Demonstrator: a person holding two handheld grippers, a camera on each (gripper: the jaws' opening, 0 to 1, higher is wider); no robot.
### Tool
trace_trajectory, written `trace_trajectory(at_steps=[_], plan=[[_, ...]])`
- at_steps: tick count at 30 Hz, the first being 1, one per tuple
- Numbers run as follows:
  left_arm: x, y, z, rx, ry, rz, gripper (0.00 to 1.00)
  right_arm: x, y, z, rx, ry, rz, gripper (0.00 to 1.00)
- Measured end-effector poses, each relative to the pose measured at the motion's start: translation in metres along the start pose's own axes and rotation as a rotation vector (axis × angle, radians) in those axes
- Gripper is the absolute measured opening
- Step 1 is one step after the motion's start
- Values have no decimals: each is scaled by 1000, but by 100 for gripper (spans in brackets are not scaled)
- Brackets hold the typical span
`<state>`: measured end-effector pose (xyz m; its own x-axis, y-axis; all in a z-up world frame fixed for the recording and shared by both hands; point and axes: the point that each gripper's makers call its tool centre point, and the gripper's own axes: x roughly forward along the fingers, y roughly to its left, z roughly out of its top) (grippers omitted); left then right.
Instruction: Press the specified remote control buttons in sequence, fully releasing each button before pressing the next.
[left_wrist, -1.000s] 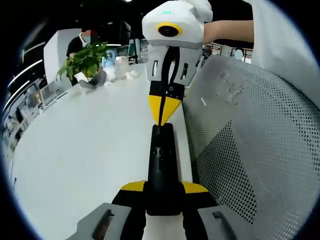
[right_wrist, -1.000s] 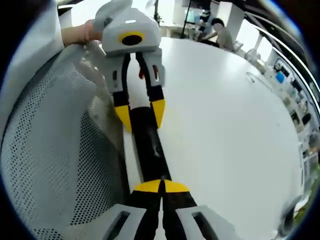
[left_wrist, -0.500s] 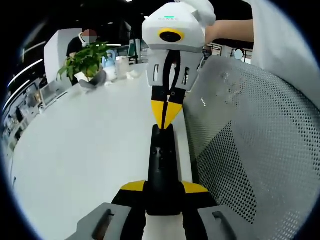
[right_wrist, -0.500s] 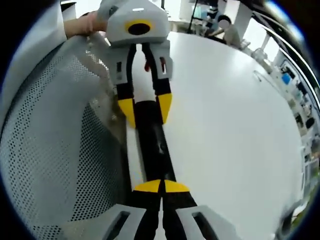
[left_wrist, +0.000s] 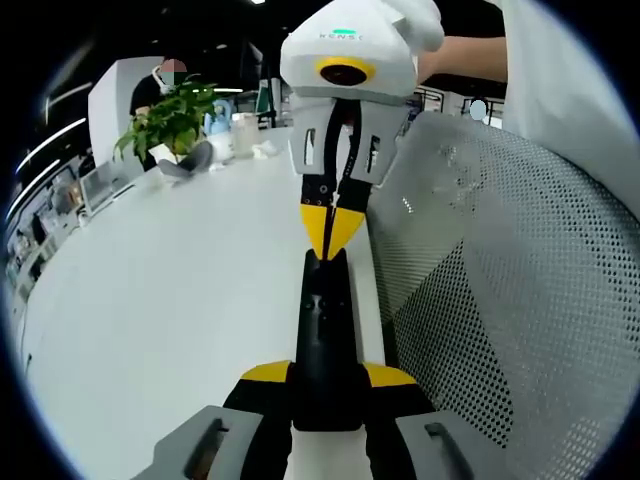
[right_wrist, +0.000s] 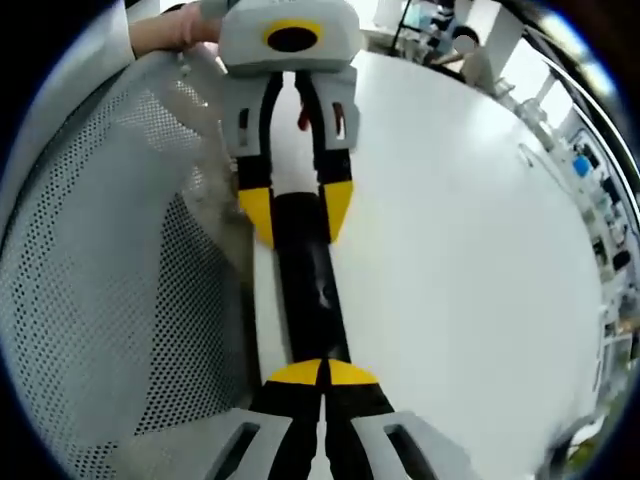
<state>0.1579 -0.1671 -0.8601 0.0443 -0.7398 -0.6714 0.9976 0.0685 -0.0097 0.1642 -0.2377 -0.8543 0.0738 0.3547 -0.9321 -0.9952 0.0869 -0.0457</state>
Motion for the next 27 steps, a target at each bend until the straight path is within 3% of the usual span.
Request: trace_trajectory(at_steps=[2,6,10,27], plan=[[0,0,0,0,0,1,26,-1,0,0,24,-25,-3,0],[0,0,0,-1,0,2,26,-4,-2,6,-30,-61,-50,0],[0,0,0,0,0,1,26,-3,1,15,-24,-95,-34,0],[0,0,0,0,1,2,26,6,4,12,-131,0,-8,0]])
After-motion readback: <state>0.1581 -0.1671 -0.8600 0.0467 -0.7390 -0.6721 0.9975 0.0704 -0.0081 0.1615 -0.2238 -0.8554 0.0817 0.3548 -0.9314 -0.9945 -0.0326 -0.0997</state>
